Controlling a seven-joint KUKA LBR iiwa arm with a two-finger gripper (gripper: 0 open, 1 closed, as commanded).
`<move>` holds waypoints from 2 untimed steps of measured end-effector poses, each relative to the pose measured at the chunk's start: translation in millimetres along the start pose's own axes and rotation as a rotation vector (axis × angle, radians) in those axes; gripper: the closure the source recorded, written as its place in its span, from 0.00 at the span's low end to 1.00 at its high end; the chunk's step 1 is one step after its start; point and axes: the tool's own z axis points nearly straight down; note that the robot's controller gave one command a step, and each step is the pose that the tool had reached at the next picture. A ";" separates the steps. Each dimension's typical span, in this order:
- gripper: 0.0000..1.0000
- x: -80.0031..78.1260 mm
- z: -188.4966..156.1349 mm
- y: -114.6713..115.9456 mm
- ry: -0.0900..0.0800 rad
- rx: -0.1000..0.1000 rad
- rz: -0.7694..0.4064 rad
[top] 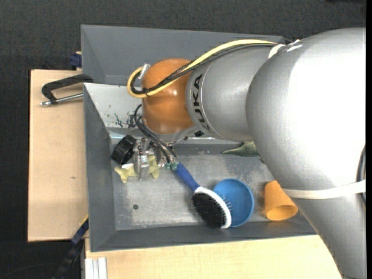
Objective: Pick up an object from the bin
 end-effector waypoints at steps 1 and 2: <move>0.00 0.8 0.9 0.0 0.002 0.000 0.000; 1.00 1.1 1.4 -0.2 0.003 0.000 0.000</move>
Offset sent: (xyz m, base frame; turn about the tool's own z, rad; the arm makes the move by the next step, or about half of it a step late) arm 0.0000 0.0000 0.0000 0.0000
